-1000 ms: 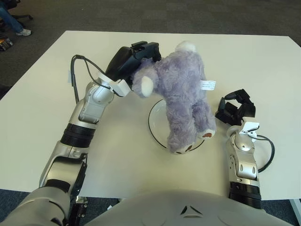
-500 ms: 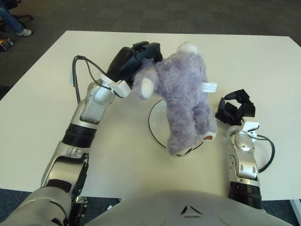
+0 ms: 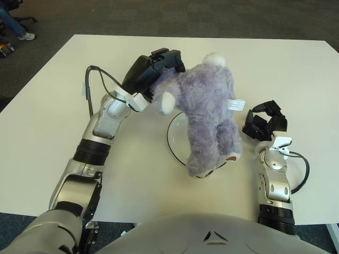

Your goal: Put the doll into the plate.

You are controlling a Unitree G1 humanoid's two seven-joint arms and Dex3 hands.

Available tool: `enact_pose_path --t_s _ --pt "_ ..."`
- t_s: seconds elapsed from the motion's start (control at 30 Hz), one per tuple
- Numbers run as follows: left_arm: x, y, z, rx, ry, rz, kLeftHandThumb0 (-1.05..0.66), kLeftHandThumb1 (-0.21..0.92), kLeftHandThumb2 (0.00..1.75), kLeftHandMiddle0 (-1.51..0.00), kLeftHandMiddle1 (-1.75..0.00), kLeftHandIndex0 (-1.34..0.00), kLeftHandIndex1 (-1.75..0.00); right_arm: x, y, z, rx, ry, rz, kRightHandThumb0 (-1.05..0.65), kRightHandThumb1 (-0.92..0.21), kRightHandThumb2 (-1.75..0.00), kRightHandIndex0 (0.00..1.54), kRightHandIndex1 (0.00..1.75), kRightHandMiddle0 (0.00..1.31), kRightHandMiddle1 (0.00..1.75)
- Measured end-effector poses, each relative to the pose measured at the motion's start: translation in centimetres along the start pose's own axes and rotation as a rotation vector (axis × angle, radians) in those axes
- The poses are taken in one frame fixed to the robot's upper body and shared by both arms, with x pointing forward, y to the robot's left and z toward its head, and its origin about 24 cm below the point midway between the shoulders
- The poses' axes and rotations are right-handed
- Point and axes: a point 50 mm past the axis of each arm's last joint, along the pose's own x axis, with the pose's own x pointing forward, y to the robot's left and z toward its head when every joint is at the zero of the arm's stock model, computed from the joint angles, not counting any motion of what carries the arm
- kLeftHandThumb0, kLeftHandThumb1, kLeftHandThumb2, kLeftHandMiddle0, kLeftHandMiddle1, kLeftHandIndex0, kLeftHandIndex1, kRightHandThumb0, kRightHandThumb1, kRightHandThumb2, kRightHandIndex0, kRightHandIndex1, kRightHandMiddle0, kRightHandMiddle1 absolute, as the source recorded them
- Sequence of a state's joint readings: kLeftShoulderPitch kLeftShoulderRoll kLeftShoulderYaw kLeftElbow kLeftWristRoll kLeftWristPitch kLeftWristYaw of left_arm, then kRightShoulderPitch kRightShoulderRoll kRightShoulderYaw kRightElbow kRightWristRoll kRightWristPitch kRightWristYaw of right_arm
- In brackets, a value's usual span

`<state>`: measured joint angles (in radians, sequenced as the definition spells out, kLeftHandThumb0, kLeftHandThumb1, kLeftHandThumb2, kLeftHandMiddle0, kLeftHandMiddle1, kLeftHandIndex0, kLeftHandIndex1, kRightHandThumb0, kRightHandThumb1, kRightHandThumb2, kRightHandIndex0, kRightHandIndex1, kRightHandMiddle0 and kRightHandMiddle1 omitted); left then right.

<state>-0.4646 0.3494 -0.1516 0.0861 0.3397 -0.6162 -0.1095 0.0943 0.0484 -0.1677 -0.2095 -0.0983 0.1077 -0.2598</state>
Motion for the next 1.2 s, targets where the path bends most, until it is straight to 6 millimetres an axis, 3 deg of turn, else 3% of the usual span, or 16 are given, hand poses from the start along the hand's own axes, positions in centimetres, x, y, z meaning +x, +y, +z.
enact_pose_path --t_s 0.13,0.27,0.4,0.47,0.57,0.77,1.2 --pt "-0.04 -0.05 0.00 0.001 -0.006 0.003 -0.01 0.38 1.24 -0.45 -1.75 -0.44 -1.73 0.01 -0.01 0.01 -0.001 -0.001 0.003 -0.45 -0.42 -1.19 1.15 1.75 0.53 1.75" --pt "-0.09 -0.07 -0.06 0.004 -0.008 0.011 -0.31 0.64 0.82 -0.76 -1.75 -0.43 -1.64 0.01 -0.01 0.01 -0.001 -0.001 0.003 -0.44 -0.42 -1.19 1.15 1.75 0.53 1.75" --pt "-0.16 -0.08 -0.17 0.013 -0.005 0.014 -0.37 0.73 0.68 -0.82 -1.75 -0.41 -1.62 0.01 -0.01 0.01 -0.001 -0.001 0.003 -0.44 -0.42 -1.18 1.15 1.75 0.53 1.75" --pt "-0.19 -0.09 -0.23 0.014 -0.004 0.020 -0.65 0.82 0.54 -0.86 -1.75 -0.32 -1.47 0.01 -0.02 0.01 -0.001 -0.001 0.002 -0.44 -0.43 -1.18 1.15 1.75 0.53 1.75" --pt "-0.20 -0.09 -0.29 0.011 0.000 0.028 -0.83 0.89 0.45 -0.91 -1.75 -0.26 -1.35 0.01 -0.01 0.01 -0.001 -0.001 0.003 -0.44 -0.42 -1.18 1.15 1.75 0.53 1.75" --pt "-0.25 -0.07 -0.34 0.024 0.001 0.024 -1.01 0.92 0.47 -0.97 -1.75 -0.15 -1.20 0.01 -0.03 0.07 0.001 -0.003 0.001 -0.44 -0.42 -1.18 1.15 1.75 0.53 1.75" --pt "-0.67 0.20 -0.59 0.066 -0.006 -0.003 -1.05 0.92 0.58 -1.00 -1.75 -0.02 -1.15 -0.01 -0.04 0.11 0.001 -0.003 0.004 -0.45 -0.42 -1.19 1.16 1.75 0.53 1.75"
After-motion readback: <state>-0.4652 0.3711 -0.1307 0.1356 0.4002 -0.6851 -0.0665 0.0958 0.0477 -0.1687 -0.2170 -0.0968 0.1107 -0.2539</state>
